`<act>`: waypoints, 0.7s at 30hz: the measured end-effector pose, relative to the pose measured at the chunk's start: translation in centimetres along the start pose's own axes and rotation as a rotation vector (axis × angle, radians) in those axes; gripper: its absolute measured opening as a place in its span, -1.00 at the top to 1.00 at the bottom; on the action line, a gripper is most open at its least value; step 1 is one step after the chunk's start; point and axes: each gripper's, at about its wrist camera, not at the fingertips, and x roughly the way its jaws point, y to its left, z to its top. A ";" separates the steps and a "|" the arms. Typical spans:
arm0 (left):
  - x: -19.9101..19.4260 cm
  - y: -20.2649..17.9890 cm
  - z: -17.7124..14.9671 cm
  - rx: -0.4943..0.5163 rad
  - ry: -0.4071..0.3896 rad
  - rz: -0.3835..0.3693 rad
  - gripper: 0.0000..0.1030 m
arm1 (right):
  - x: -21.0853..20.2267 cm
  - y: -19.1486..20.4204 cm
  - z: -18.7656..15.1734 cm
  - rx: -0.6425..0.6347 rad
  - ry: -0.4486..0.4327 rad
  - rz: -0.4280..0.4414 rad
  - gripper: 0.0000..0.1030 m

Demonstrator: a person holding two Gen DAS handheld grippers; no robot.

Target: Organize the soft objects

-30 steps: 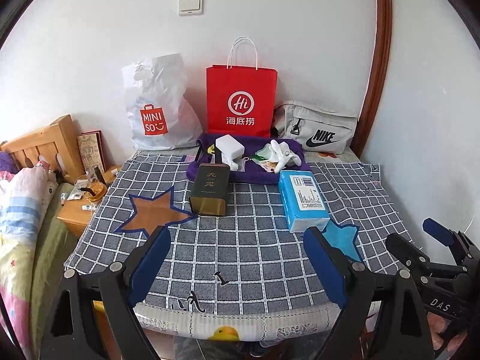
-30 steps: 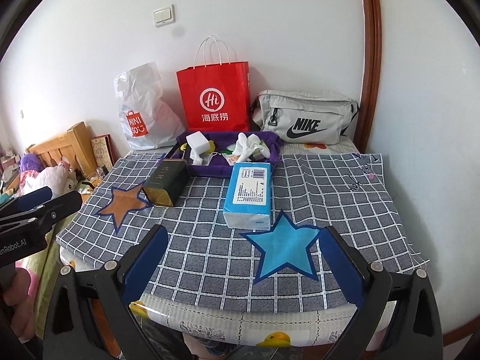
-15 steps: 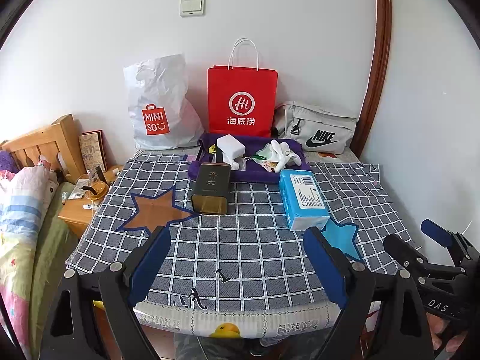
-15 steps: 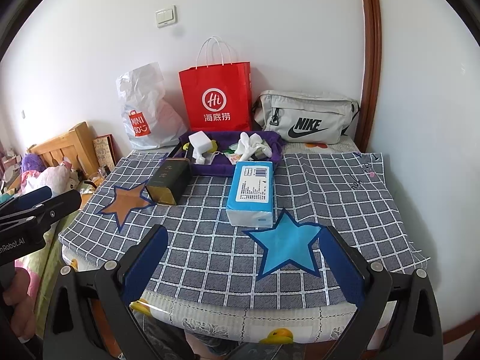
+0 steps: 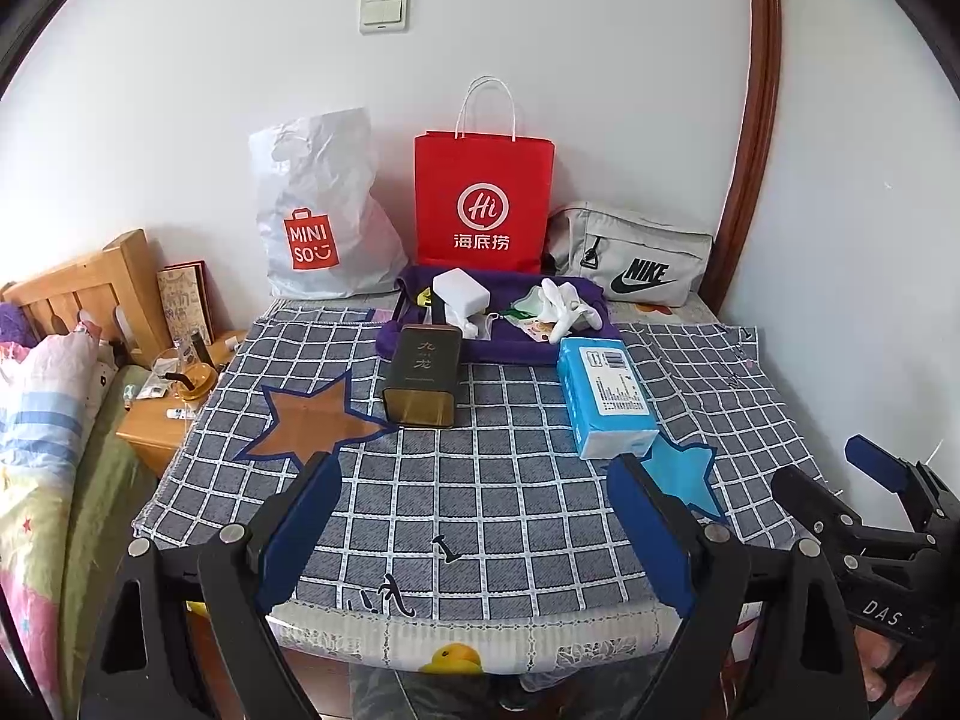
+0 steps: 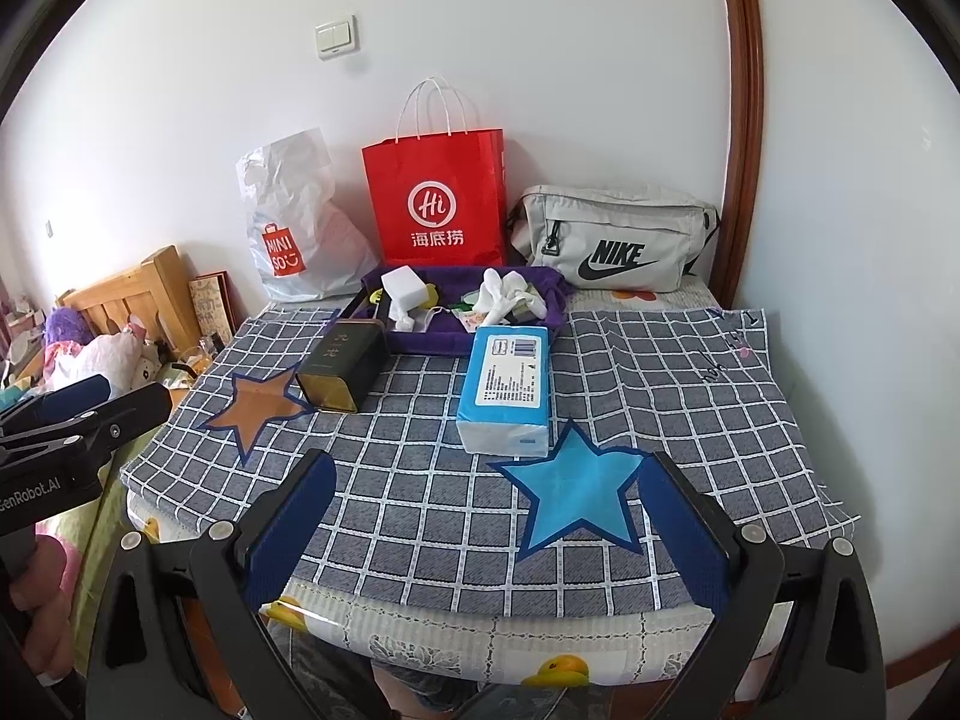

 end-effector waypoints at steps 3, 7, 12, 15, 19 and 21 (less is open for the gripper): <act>0.0 0.0 0.1 0.001 -0.001 -0.001 -0.75 | -0.1 0.0 0.0 0.001 -0.002 0.000 -0.94; 0.0 0.0 0.1 0.001 0.000 0.001 -0.75 | -0.2 0.0 0.0 0.004 -0.004 -0.001 -0.94; 0.0 0.0 0.1 0.001 -0.001 -0.001 -0.75 | -0.3 0.0 0.0 0.002 -0.004 0.001 -0.94; 0.0 0.1 0.1 0.001 -0.001 -0.003 -0.75 | -0.3 0.0 0.1 0.000 -0.005 0.000 -0.94; 0.0 0.1 0.1 0.001 -0.001 -0.001 -0.75 | -0.3 0.1 0.1 -0.002 -0.007 -0.001 -0.94; -0.1 0.2 0.1 0.000 -0.001 -0.002 -0.75 | -0.4 0.1 0.1 -0.002 -0.007 -0.001 -0.94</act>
